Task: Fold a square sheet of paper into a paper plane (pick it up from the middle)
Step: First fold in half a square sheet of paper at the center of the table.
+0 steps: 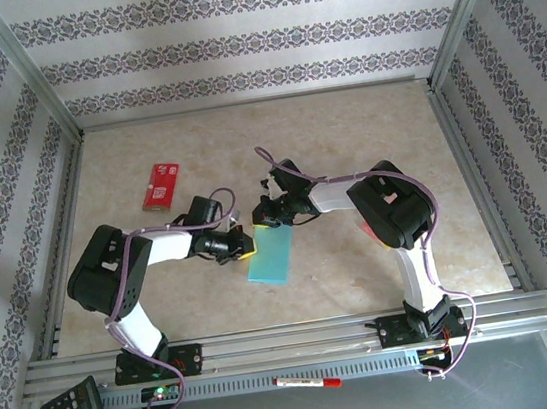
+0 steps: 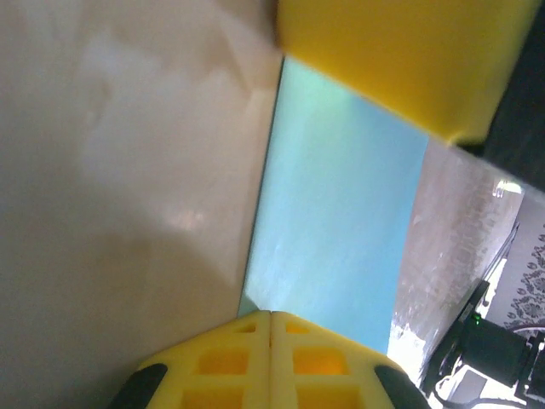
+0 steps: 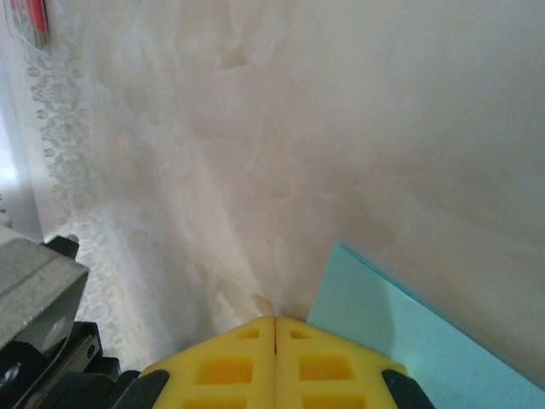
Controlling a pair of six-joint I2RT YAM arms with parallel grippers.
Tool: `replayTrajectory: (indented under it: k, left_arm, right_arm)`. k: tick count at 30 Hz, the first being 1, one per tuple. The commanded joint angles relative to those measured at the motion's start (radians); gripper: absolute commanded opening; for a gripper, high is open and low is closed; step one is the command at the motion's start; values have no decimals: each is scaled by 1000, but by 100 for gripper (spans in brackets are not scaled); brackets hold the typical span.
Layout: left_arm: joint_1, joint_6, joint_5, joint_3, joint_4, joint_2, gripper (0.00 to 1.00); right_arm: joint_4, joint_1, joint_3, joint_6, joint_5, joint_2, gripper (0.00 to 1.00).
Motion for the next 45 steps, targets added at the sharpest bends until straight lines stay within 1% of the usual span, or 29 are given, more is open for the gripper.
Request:
replayTrajectory:
  k: [1, 11, 20, 25, 32, 35, 38, 39, 43, 45]
  left_arm:
    - [-8, -19, 27, -87, -91, -12, 0]
    - [-30, 1, 23, -171, -151, -100, 0]
    - [-78, 51, -27, -179, -279, -161, 0]
    - [-96, 43, -67, -198, -330, -204, 0]
    - [-123, 27, -79, -216, -363, -230, 0]
    - [-123, 19, -79, -201, -371, -293, 0]
    - [-115, -1, -95, -172, -360, -389, 0]
    - [-104, -14, -102, -166, -350, -423, 2]
    - [-63, -83, -149, -175, -286, -542, 18]
    - [-60, -104, -176, -179, -262, -576, 23]
  right_arm:
    - [-77, -7, -45, -13, 96, 60, 0]
    - [-81, -3, -42, -12, 100, 69, 0]
    - [-85, -2, -40, -13, 104, 71, 0]
    - [-88, -1, -38, -14, 106, 70, 0]
    - [-95, -1, -36, -20, 106, 69, 0]
    - [-104, -1, -31, -34, 95, 71, 0]
    - [-108, -1, -26, -79, 45, 59, 0]
    - [-117, 0, -28, -103, 28, 48, 0]
    - [-141, 4, -37, -171, -63, -2, 0]
    - [-143, 3, -33, -186, -112, -31, 0]
